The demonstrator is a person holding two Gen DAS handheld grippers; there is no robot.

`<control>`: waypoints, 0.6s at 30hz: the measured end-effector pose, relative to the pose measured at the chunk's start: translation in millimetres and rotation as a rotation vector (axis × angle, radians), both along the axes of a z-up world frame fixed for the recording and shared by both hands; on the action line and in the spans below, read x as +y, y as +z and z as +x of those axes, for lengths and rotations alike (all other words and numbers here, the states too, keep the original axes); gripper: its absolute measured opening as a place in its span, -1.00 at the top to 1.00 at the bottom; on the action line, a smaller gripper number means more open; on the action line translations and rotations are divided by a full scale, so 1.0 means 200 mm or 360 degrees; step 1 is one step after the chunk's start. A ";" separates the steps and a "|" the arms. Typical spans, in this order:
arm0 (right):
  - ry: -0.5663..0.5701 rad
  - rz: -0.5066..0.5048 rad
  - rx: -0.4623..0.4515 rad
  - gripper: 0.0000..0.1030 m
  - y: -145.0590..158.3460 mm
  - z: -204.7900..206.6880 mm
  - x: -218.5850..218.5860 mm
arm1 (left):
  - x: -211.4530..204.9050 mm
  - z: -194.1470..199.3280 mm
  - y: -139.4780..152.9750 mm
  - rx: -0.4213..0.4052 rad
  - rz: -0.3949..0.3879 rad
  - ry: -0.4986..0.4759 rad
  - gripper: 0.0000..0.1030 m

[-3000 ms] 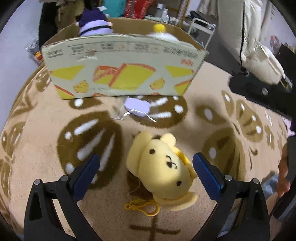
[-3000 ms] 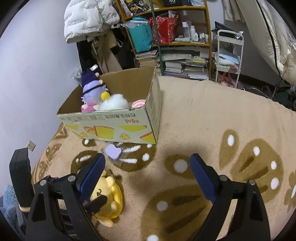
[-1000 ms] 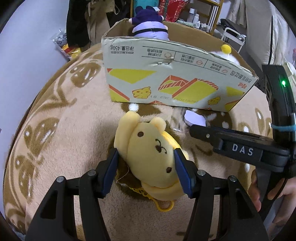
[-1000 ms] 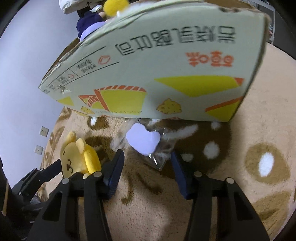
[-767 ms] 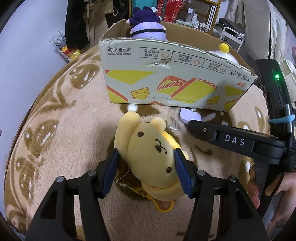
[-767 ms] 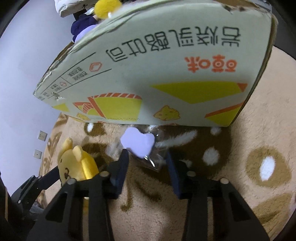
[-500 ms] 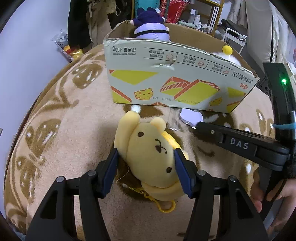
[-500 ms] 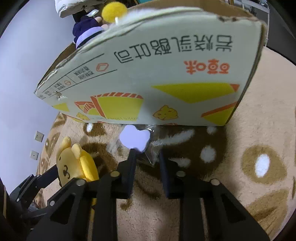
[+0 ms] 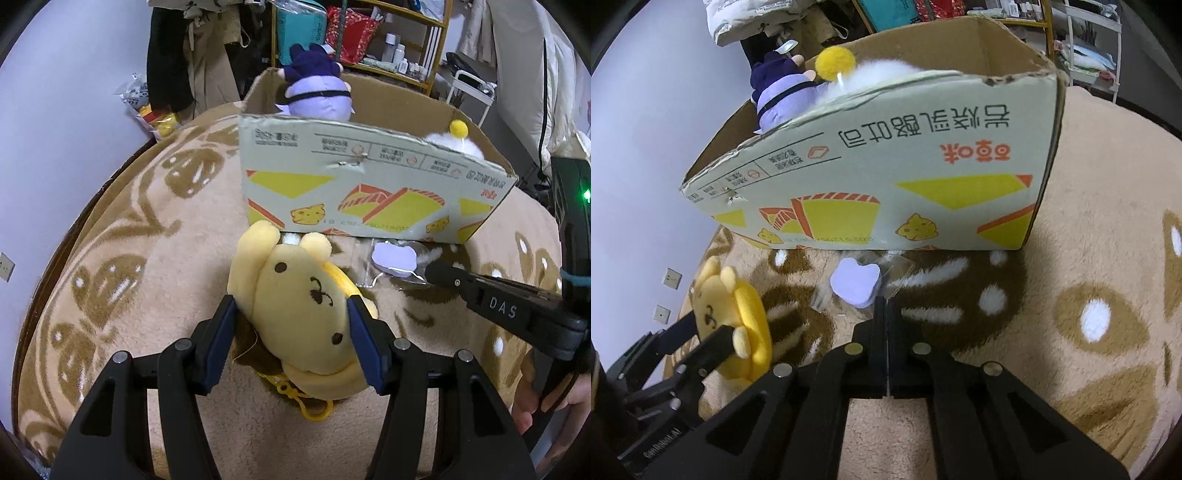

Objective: Organize soft objects

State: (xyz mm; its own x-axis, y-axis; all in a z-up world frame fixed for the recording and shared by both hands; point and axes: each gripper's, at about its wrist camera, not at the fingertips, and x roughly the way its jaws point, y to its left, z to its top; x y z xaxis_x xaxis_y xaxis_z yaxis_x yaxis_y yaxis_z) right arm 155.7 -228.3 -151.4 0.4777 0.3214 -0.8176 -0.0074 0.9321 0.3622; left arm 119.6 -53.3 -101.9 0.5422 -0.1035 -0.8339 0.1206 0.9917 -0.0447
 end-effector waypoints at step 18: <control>-0.0031 -0.0192 -0.0346 0.99 0.34 -0.23 -0.03 | 0.01 -0.08 0.15 -0.0181 0.0004 -0.0030 -0.14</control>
State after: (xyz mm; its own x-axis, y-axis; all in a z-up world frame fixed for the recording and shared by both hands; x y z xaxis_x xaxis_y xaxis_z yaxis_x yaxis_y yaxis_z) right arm 108.8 -233.5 -83.2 0.6519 0.2168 -0.7267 -0.0544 0.9692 0.2404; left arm 103.5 -51.1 -72.4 0.6315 -0.1126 -0.7672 0.1437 0.9893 -0.0269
